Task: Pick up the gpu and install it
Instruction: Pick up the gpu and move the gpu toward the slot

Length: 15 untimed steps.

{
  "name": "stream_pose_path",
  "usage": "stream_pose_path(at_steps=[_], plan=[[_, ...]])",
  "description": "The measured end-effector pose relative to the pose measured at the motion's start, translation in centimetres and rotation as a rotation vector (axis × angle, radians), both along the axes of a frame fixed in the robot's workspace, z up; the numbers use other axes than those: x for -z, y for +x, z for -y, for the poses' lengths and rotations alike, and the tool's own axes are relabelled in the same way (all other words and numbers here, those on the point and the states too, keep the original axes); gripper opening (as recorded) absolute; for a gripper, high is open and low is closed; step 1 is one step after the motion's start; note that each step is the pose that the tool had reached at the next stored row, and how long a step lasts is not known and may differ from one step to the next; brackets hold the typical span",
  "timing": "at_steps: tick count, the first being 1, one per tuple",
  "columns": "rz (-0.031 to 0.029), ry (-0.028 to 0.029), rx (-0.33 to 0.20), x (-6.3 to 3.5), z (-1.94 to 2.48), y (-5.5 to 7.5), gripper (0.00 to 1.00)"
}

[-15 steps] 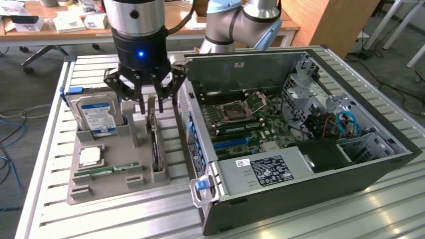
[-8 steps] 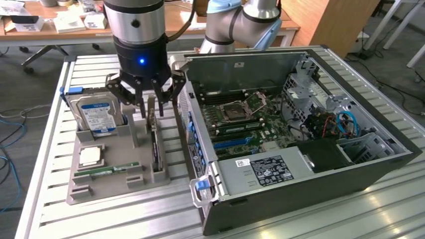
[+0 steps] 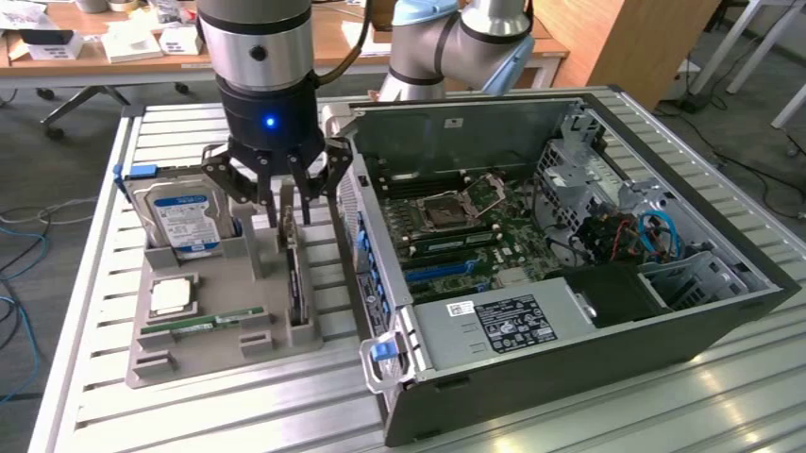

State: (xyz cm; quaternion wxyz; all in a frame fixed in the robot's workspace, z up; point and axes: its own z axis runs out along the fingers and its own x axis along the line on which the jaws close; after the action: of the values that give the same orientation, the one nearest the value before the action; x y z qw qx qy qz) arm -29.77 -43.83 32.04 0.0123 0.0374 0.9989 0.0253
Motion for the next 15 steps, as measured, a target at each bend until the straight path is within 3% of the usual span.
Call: stream_pose_path(at_steps=[6, 9, 15], plan=[[0.0001, 0.0, 0.0, 0.0, 0.01, 0.19, 0.41], [0.0001, 0.0001, 0.0, 0.02, 0.22, 0.2, 0.41], [0.0001, 0.0001, 0.0, 0.92, 0.41, 0.2, 0.41]])
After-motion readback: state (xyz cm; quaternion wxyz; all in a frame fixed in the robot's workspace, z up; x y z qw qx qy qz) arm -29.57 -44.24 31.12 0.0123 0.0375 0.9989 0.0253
